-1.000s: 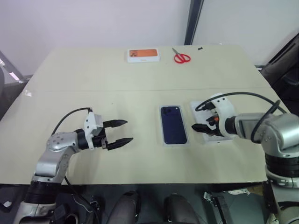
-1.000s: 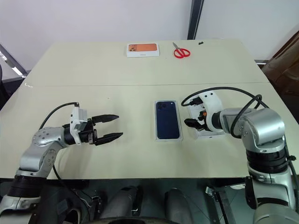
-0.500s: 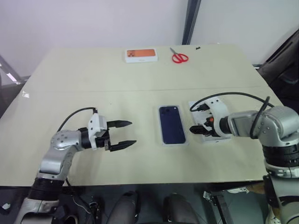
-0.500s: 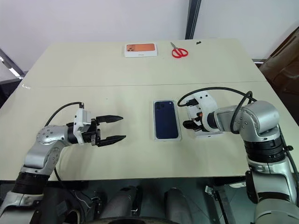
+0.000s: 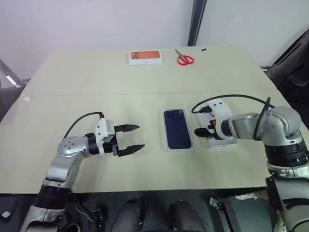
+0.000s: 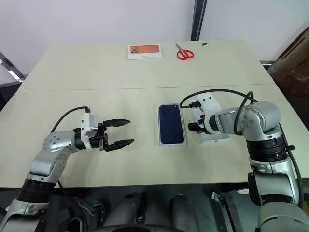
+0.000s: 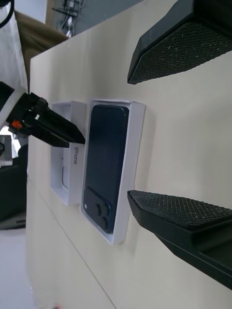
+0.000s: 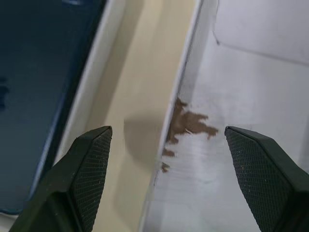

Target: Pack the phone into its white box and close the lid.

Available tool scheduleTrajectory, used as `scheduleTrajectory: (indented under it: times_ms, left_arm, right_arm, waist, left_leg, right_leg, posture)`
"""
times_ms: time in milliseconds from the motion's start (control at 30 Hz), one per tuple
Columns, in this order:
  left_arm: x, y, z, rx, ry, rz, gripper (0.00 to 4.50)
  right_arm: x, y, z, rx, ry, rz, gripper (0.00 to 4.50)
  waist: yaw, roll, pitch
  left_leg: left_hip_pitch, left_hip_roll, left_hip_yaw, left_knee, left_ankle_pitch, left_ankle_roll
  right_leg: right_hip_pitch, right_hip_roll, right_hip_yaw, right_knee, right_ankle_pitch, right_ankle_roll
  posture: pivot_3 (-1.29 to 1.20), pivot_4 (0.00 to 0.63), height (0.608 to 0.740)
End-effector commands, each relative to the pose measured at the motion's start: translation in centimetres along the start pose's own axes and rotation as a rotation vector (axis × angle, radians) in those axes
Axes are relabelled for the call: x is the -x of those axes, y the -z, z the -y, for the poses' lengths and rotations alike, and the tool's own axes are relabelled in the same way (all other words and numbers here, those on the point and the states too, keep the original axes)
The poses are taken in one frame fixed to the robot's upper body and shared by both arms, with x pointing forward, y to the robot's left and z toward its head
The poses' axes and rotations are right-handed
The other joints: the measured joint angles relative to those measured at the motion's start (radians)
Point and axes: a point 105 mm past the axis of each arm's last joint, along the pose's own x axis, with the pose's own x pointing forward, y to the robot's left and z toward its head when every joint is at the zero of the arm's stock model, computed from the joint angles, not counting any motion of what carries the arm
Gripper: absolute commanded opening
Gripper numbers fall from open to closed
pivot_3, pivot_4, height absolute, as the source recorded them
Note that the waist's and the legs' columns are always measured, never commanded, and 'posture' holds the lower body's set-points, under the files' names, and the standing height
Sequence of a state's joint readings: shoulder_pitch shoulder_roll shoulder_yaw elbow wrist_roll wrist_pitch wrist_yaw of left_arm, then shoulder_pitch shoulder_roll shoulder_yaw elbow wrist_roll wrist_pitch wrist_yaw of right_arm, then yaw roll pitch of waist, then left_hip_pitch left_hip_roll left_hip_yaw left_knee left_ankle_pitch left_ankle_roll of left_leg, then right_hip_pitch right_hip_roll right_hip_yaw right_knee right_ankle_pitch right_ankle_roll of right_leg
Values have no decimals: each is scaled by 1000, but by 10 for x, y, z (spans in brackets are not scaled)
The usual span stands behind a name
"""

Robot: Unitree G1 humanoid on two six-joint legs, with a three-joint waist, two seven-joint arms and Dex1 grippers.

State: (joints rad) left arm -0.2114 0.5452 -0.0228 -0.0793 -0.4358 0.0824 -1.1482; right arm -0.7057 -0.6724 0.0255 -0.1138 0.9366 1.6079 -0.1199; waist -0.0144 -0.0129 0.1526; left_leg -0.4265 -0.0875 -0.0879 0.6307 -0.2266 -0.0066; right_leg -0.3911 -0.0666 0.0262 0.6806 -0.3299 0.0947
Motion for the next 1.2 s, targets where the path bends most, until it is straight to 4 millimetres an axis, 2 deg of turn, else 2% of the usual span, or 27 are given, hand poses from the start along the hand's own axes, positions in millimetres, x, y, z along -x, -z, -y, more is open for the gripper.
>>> scheduleTrajectory:
  times_ms: [33,67,167,333,367,600,700,800,933,1033,1200]
  left_arm:
    - [-3,-9,3,-36,4,27,3701]
    - [-3,-9,3,-37,2,27,3701]
    - [-3,-9,3,-39,-4,25,3777]
    - [-3,-9,2,-41,-8,23,3777]
    - [-3,-9,2,-41,-8,23,3777]
    - [-4,-8,0,-37,-15,21,3777]
    - [-4,-8,-1,-36,-21,21,3777]
    - [-3,-9,-6,-29,-44,30,3777]
    - [-1,-10,-12,-14,-82,42,3777]
    - [1,-12,-17,-10,-112,53,3777]
    - [2,-15,-24,9,-160,68,3777]
  right_arm:
    - [1,0,-3,3,3,6,3908]
    - [0,2,-3,-1,5,3,3908]
    - [-3,6,-4,-10,12,-4,3045]
    - [-6,5,-6,-29,24,3,649]
    - [-6,5,-6,-35,24,4,49]
    - [-4,-10,3,-89,93,55,18]
    - [4,-38,-2,-154,53,183,18]
    - [15,-62,-4,-138,32,341,18]
    - [27,-88,-25,-132,-177,576,18]
    - [34,-93,-37,-126,-313,706,18]
    - [38,-82,-61,-121,-498,824,18]
  waist:
    - [2,0,0]
    - [2,0,0]
    - [0,0,0]
    - [0,0,0]
    - [-1,0,0]
    - [-2,0,0]
    - [-4,0,0]
    - [-3,1,1]
    - [-2,1,1]
    - [-2,1,1]
    - [-2,1,1]
  left_leg:
    - [0,0,0,0,0,0]
    - [0,0,0,0,0,0]
    - [0,0,0,0,0,0]
    - [0,0,0,0,0,0]
    - [0,0,0,0,0,0]
    - [0,0,0,0,0,0]
    - [0,0,0,0,0,0]
    - [0,0,1,0,0,0]
    - [0,0,1,0,0,0]
    - [0,0,1,0,0,1]
    - [0,0,1,0,0,1]
  right_leg:
    - [0,0,0,0,0,0]
    - [0,0,0,0,0,0]
    - [0,0,0,0,0,0]
    - [0,0,0,0,0,0]
    - [0,0,0,0,0,0]
    - [1,0,0,0,0,0]
    - [0,1,0,1,0,0]
    - [-1,1,0,1,0,0]
    - [0,1,0,1,0,0]
    - [0,1,0,1,0,0]
    - [0,1,0,1,0,0]
  posture:
    - [0,150,734]
    - [0,150,734]
    - [0,150,734]
    - [0,150,734]
    - [0,150,734]
    - [0,150,734]
    - [0,150,734]
    - [0,150,734]
    - [0,150,734]
    - [0,150,734]
    - [0,150,734]
